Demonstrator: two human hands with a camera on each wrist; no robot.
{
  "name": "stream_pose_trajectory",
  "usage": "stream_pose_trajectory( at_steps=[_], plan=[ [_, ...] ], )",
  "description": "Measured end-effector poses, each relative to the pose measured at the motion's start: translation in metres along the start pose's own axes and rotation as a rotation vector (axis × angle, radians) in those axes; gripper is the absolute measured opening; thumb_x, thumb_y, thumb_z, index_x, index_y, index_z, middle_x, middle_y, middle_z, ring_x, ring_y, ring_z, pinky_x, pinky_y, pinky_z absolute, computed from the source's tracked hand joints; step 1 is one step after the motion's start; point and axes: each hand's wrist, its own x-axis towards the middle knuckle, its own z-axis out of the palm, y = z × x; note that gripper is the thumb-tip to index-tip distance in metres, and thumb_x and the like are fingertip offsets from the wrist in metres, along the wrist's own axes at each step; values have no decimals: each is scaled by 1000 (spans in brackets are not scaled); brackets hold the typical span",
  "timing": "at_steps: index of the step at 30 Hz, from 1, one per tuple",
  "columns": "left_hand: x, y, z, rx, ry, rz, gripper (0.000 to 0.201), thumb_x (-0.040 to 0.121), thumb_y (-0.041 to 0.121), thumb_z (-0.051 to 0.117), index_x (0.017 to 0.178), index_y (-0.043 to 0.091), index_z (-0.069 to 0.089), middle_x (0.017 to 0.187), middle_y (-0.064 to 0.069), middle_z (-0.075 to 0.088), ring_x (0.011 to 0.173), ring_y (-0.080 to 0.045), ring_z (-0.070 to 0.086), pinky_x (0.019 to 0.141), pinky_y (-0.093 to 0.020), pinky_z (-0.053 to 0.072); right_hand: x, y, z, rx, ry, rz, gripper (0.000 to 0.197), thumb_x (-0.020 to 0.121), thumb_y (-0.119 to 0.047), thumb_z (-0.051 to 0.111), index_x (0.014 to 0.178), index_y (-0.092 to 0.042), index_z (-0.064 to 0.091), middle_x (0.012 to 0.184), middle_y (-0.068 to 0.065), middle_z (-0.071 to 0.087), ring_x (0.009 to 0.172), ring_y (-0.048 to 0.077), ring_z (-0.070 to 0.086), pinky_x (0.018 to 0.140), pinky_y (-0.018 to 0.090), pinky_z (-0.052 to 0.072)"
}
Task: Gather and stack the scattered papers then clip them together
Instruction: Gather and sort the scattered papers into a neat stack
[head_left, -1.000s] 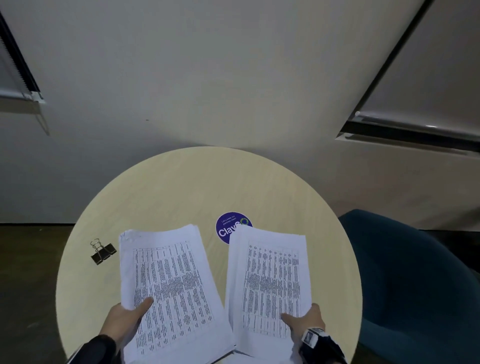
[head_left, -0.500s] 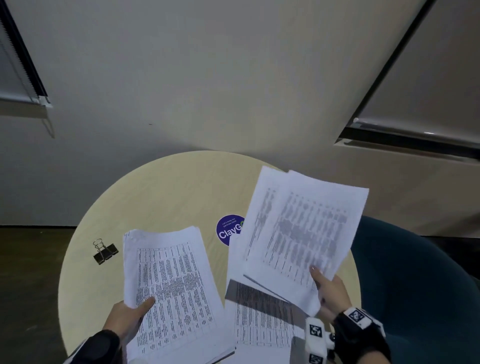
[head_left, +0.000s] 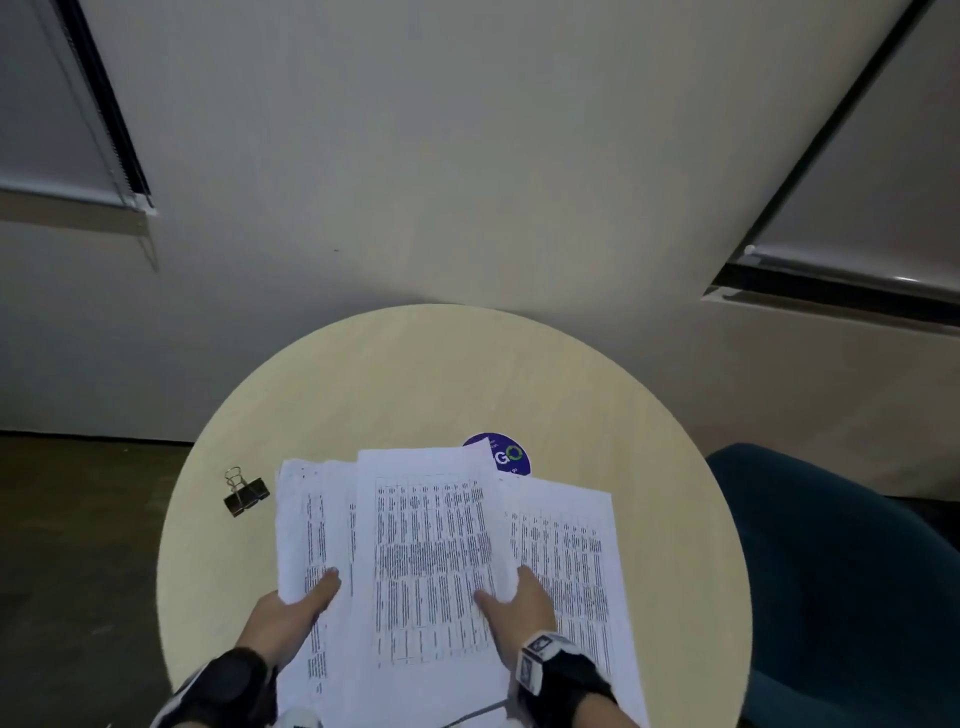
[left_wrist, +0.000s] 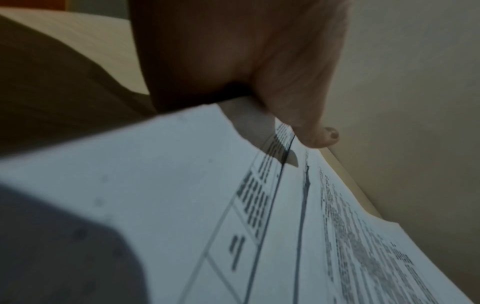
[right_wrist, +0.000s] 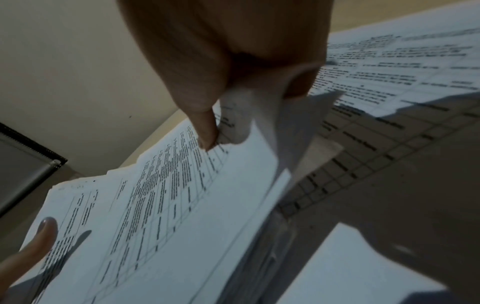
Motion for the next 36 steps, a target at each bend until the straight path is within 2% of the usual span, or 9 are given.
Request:
stream_pose_trajectory(
  at_steps=[9,14,18,21,22,26,28,31,36],
  plan=[
    [-4,2,1,83,7,17,42,74,11,81,106,-2,57,87,-6,60,85,-26,54,81,-30,39,5,1,-28,14,-32,-21,15,79,-22,73,82,-21,59,81,1,67,72,16,65,59,25,51],
    [1,-1,3,41,85,-5,46,68,18,86,92,-9,58,62,-7,58,58,-22,45,57,-29,34,4,2,-28,40,-86,17,45,73,-18,77,48,-27,40,36,-16,43,41,3,39,46,17,33],
    [7,-8,5,-3,93,19,51,66,28,87,97,-5,65,61,-7,62,53,-21,48,58,-28,38,13,9,-22,59,-142,44,47,44,-35,82,70,-20,46,77,2,55,71,25,56,70,34,50],
    [8,-7,5,-40,51,30,45,68,33,85,93,1,65,60,-9,60,56,-24,47,60,-28,38,4,-6,-21,-38,-183,-52,41,58,-35,84,73,-13,53,106,10,61,70,18,55,88,36,48],
    [6,-6,4,-47,26,18,41,70,33,84,90,3,64,59,-14,63,51,-23,42,58,-27,36,3,-9,-19,-65,-186,-81,45,63,-36,83,63,-15,44,78,-9,19,56,14,41,72,30,15],
    [11,-13,0,-44,-4,46,41,69,20,86,98,-2,68,94,-25,73,65,-23,62,66,-29,46,1,-26,-15,-141,-220,-210,47,80,-44,71,56,-22,37,54,-4,35,49,12,32,52,27,26],
    [15,-17,1,-43,8,43,44,67,20,87,101,-1,69,92,-14,74,84,-30,68,82,-36,51,9,-24,-25,-123,-146,-207,17,84,-42,67,83,-24,65,80,-1,66,72,11,58,72,29,49],
    [22,-22,2,-38,8,34,48,60,24,90,97,1,70,88,-10,75,86,-31,70,88,-41,52,28,6,-55,-215,88,49,73,81,-46,68,141,-14,41,141,9,48,127,23,48,106,35,39],
    [29,-29,2,-78,-8,8,45,61,26,90,96,7,69,90,-7,75,88,-30,69,83,-35,48,17,69,-83,-335,213,443,101,59,-67,75,132,-8,37,118,12,44,120,32,47,96,41,41]
  ],
)
